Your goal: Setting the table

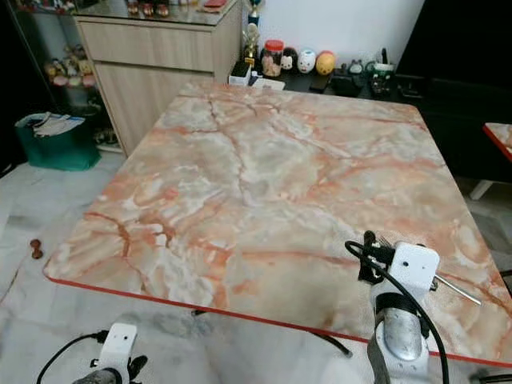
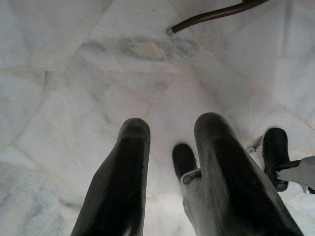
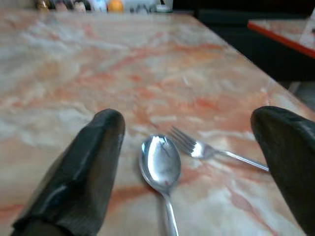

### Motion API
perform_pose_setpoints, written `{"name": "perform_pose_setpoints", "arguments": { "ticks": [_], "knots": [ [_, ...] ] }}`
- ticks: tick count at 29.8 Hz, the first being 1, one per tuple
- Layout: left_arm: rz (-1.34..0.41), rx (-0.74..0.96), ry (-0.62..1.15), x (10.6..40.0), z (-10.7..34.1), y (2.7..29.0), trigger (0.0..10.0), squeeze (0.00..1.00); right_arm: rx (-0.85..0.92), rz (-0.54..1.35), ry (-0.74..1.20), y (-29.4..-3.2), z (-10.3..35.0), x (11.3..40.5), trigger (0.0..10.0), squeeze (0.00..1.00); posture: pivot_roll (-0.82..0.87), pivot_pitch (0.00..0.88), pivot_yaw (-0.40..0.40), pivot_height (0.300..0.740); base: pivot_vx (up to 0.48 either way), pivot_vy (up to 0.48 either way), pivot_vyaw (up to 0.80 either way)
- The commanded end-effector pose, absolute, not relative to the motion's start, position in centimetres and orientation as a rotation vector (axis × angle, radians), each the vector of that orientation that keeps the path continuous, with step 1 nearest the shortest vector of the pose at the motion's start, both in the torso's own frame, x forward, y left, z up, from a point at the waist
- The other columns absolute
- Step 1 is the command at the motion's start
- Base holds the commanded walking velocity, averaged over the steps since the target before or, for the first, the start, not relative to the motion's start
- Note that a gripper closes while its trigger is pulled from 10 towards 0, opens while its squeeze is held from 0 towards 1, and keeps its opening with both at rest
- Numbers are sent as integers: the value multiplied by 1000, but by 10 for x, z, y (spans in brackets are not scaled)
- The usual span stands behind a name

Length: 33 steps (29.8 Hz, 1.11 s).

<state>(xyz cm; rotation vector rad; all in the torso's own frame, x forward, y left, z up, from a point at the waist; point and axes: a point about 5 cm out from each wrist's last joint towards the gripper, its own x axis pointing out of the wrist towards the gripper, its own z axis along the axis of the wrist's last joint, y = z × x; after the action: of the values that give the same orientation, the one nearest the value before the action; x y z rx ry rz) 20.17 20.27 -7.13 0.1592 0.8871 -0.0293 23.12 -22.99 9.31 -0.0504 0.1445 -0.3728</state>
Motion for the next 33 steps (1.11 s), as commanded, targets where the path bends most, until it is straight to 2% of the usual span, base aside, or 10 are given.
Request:
{"name": "perform_pose_setpoints", "arguments": {
  "ticks": [1,8,9,10,22,33],
  "knots": [
    [-34,162,900,202,-72,203,10000,0,-52,-373,148,-233,100,233,10000,1000,55,0,-50,740,0,0,0],
    [-37,160,896,204,-71,201,10000,0,-52,-345,252,-239,93,241,10000,1000,59,0,-53,740,0,0,0],
    [-37,160,896,204,-71,201,10000,0,-39,-338,261,-238,92,243,10000,882,57,0,-51,740,0,0,0],
    [-36,160,896,204,-71,201,10000,0,-21,-323,275,-237,91,245,10000,0,57,0,-51,740,0,0,0],
    [-49,170,899,203,-71,201,10000,0,119,-335,391,-231,75,240,10000,0,62,0,-50,740,0,0,0],
    [-58,174,896,203,-71,199,10000,0,99,-298,459,-228,63,245,10000,0,64,0,-52,740,0,0,0]
  ]
}}
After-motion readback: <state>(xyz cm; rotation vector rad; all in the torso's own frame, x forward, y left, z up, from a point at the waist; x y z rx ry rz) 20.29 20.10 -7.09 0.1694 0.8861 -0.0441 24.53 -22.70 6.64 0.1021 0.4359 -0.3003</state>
